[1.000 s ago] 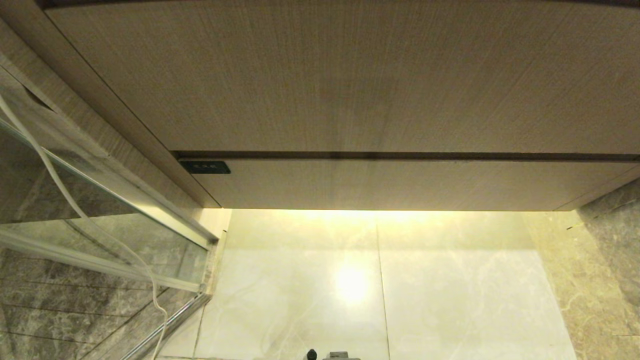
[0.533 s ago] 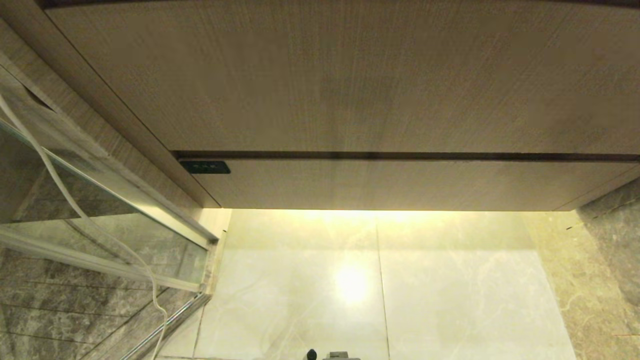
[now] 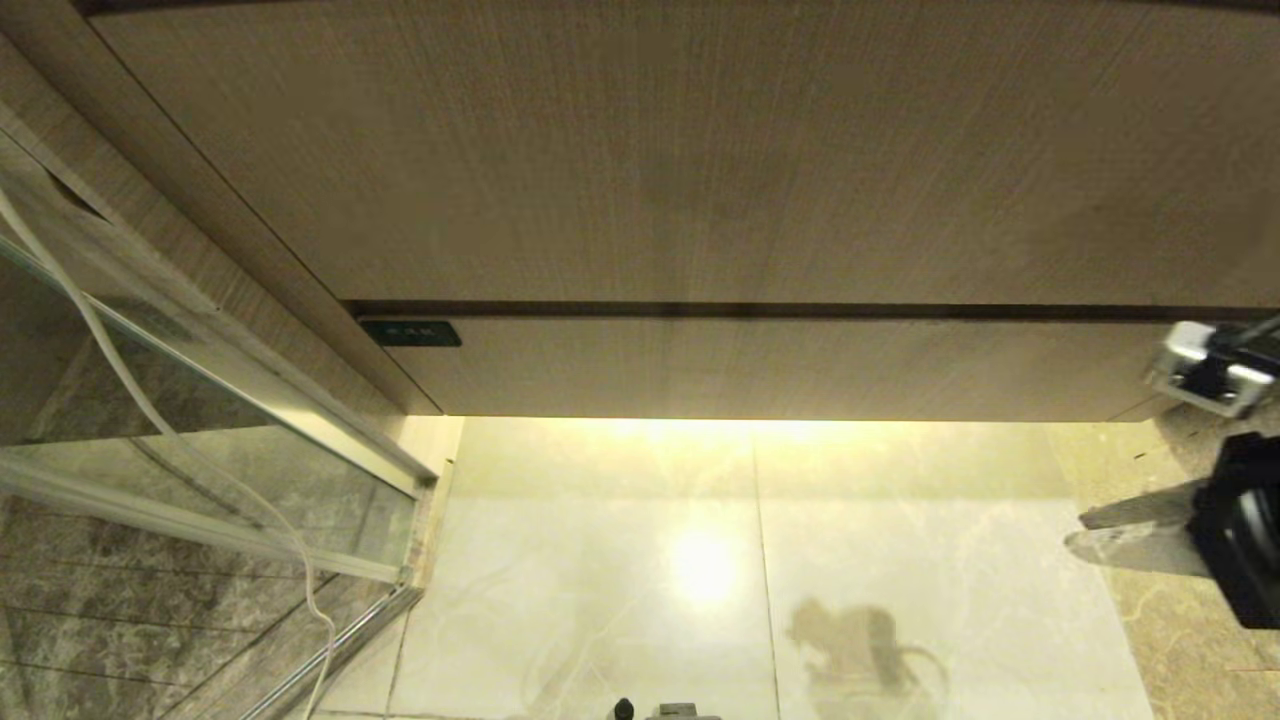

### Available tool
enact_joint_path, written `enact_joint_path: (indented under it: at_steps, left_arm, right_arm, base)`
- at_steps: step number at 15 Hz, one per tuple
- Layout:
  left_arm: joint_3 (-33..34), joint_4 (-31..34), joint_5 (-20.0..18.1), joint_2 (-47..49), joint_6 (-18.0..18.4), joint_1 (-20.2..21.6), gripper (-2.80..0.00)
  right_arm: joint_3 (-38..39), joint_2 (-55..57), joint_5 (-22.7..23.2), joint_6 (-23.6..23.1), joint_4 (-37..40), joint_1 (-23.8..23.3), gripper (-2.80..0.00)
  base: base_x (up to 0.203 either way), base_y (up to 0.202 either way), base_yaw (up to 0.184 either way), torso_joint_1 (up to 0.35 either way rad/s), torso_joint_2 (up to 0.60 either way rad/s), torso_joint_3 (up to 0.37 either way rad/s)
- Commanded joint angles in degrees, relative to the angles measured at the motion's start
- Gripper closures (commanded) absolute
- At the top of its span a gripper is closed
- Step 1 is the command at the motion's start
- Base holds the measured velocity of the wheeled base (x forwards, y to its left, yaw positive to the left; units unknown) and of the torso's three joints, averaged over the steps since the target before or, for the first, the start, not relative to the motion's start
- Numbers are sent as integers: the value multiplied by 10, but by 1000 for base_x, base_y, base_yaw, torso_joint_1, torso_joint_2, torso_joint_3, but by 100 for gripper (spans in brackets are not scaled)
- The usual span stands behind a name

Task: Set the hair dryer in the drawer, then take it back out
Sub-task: Pull open the drawer

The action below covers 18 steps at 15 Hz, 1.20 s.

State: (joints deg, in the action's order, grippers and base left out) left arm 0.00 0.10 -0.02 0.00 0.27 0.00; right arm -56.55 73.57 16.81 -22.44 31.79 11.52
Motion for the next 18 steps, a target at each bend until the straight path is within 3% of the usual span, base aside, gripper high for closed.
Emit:
enact_joint_path:
  at_steps: [1,4,5,8,10,11,14,16,18]
  left_arm:
    - [1,0,0,0,0,0,0]
    - [1,0,0,0,0,0,0]
    - [1,0,0,0,0,0,0]
    - [1,0,0,0,0,0,0]
    - [1,0,0,0,0,0,0]
    - [1,0,0,0,0,0,0]
    - [1,0,0,0,0,0,0]
    - [0,0,0,0,0,0,0]
    - [1,0,0,0,0,0,0]
  right_arm:
    - [-33,144,-3,-84,-10,11,-280]
    - [-9,179,-72,-266,-148,9,-280]
    - [8,185,-95,-298,-205,8,-280]
    - [98,205,-107,-366,-509,5,-280]
    - [149,218,-69,-400,-665,-3,-280]
    - [163,223,-35,-416,-698,-23,-280]
    - [183,224,6,-433,-761,-52,-280]
    - [192,229,69,-438,-807,-62,-280]
    - [196,229,80,-444,-809,-70,-280]
  base:
    - [0,0,0,0,0,0]
    - [0,0,0,0,0,0]
    - [0,0,0,0,0,0]
    - [0,0,0,0,0,0]
    - [0,0,0,0,0,0]
    - [0,0,0,0,0,0]
    - [0,0,0,0,0,0]
    - [0,0,0,0,0,0]
    - [0,0,0,0,0,0]
